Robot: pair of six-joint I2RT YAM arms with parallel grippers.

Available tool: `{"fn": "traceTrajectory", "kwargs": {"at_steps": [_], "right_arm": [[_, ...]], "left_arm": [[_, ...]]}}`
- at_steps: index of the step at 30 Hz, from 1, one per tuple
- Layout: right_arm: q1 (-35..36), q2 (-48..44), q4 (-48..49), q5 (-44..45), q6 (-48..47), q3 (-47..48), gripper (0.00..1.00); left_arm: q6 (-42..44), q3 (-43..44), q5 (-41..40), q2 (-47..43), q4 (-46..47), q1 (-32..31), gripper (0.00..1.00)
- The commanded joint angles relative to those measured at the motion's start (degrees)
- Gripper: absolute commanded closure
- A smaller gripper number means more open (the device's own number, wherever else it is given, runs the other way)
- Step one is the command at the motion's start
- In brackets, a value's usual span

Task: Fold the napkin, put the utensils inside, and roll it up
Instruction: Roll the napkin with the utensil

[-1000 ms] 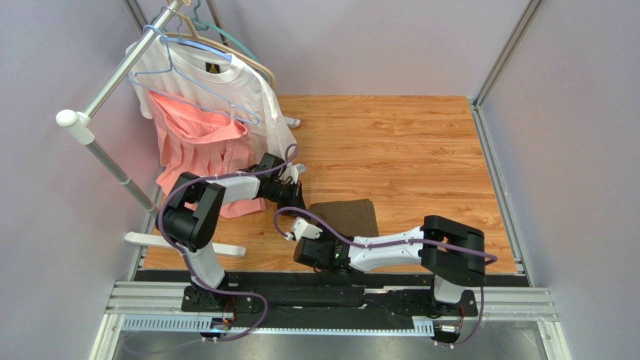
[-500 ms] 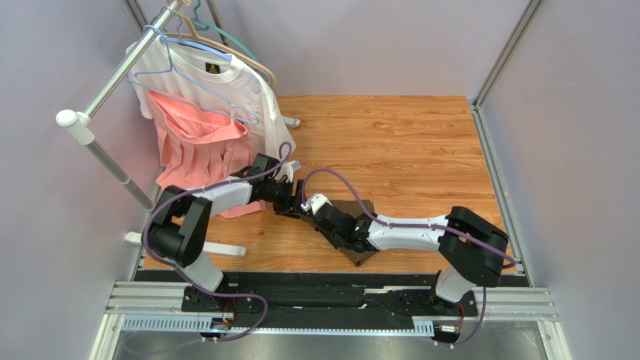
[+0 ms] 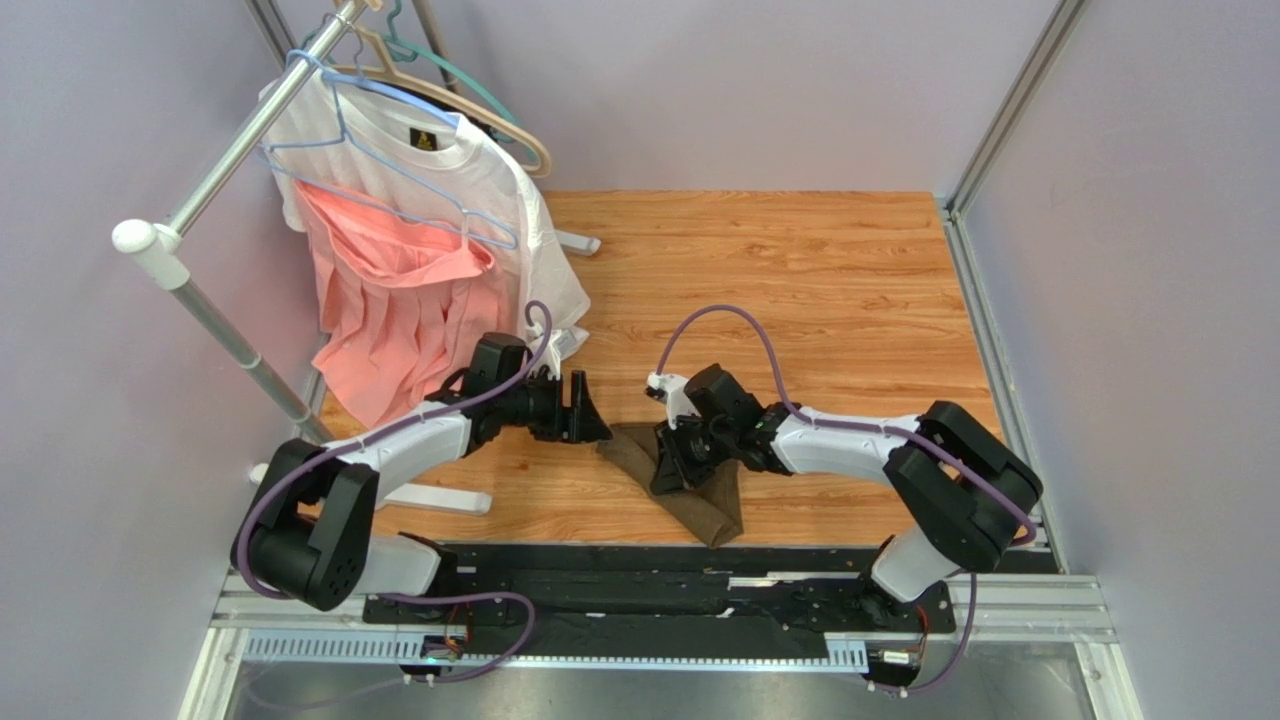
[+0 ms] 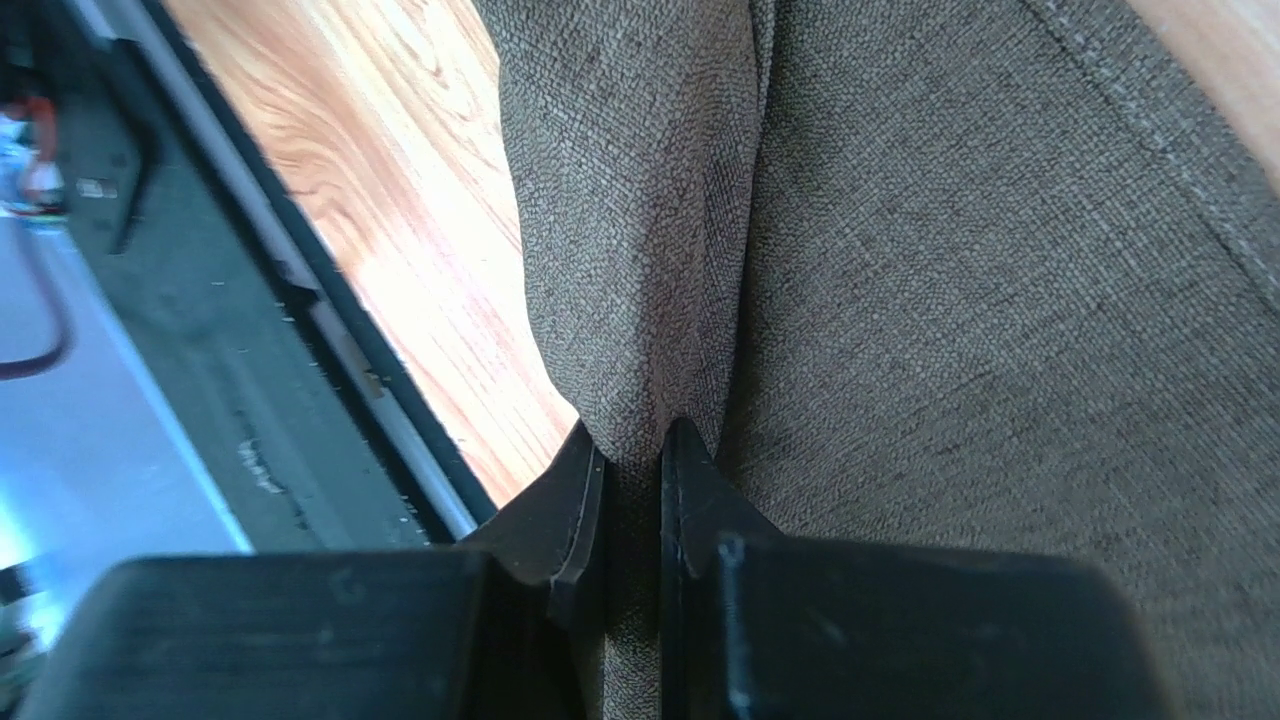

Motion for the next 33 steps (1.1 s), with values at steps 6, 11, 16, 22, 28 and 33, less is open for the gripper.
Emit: {"fn": "traceTrajectory", "kwargs": {"at_steps": [6, 11, 16, 22, 28, 33], "right_arm": [[-6.2, 4.1, 13.7, -15.2, 6.3, -6.0, 1.00], [-8.3, 5.5, 15.8, -16.1, 6.4, -7.4, 1.00], [-8.4, 5.8, 14.9, -15.6, 5.4, -7.5, 1.00], [-8.5, 7.3, 15.1, -15.6, 5.2, -7.2, 1.00], [-8.8, 8.5, 15.3, -15.3, 5.2, -6.8, 1.00], [-8.9, 8.5, 13.5, -13.9, 4.4, -5.8, 0.95]], "left_arm": [[-1.1, -2.6, 4.6, 1.5, 13.3, 0.2, 0.26], [-3.2, -2.8, 6.4, 6.1, 15.7, 0.2, 0.28], [-4.6, -3.0, 6.8, 9.2, 18.1, 0.2, 0.32], [-6.0, -2.4, 8.6, 12.7, 21.4, 0.0, 0.38], [-6.9, -2.4, 10.5, 16.7, 24.0, -1.7, 0.64], [-8.3, -2.4, 10.8, 17.2, 25.4, -2.0, 1.00]]}}
